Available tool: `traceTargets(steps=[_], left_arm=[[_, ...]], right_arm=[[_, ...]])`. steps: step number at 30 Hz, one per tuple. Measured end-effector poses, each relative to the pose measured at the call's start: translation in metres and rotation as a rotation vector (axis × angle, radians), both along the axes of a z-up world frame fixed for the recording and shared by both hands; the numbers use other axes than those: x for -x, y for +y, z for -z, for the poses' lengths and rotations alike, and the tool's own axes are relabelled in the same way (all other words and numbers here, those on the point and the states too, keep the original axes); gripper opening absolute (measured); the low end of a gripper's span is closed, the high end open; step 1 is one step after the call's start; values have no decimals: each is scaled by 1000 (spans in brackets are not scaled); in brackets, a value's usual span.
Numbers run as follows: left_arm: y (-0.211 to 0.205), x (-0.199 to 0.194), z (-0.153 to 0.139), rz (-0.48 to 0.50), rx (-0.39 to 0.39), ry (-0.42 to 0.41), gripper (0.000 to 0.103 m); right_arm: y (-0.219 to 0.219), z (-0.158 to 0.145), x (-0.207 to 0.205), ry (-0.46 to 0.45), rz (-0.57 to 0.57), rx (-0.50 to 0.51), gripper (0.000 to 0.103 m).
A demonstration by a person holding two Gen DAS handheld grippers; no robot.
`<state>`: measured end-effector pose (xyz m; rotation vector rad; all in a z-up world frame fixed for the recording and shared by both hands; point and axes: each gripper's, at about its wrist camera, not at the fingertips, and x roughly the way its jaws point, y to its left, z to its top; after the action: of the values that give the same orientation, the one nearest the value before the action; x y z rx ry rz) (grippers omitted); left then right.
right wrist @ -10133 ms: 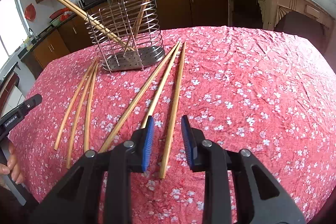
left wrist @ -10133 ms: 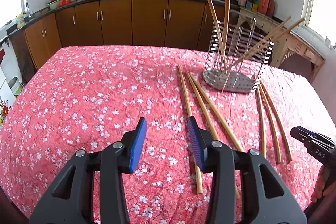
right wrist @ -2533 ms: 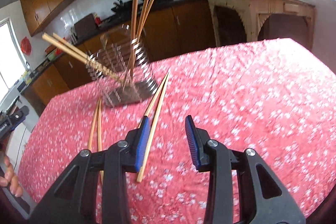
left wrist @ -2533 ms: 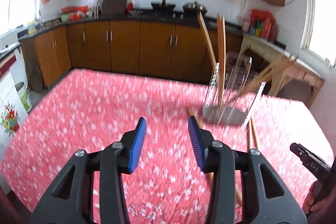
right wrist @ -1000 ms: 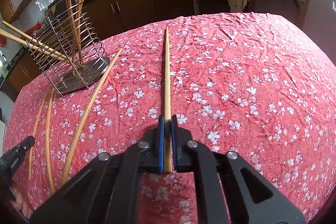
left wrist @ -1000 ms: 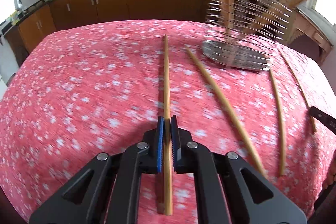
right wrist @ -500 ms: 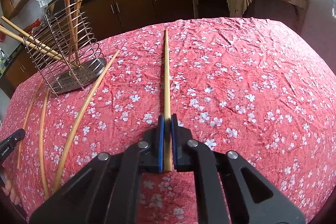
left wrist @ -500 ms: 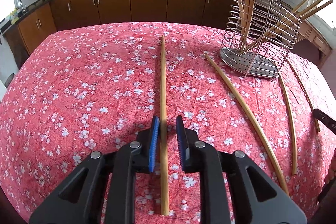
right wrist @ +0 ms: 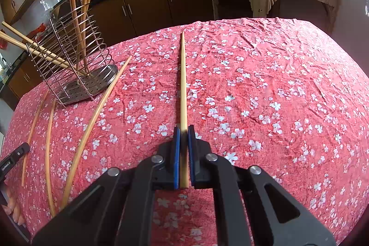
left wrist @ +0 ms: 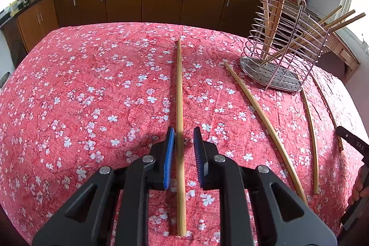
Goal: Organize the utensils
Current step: 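Close the left tool on a chopstick while the right tool grasps another, then raise both held chopsticks upright over the wire holder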
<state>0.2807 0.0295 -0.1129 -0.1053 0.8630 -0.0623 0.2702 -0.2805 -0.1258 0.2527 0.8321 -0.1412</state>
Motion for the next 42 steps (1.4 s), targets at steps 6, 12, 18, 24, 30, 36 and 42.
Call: traceTargets(steps=[6,12,18,24,30,36,42], left_arm=[[1,0,0,-1,12,-1,18],[2,0,-1,-1,16,-1,18],[-13,1,-1,29,-64,3,24],[-25,12,0,42,-119,6,24],[-34,16,-1,41,-155,11,9],[-26,26,-15,47,-106,-9,7],[-25,43,-41,54,-83,-83,7]], right_arm=[[0,0,0,-3,0,-7,8],[-1,0,0,-4,0,-11,8],[2,0,3,1,-14,7,8],[3,1,8,1,-21,6,8],[-1,0,11,-13,-28,-24,8],[-5,-21,35,-117,-27,-30,8],[-12,-54,57,-240,-14,-21,8]])
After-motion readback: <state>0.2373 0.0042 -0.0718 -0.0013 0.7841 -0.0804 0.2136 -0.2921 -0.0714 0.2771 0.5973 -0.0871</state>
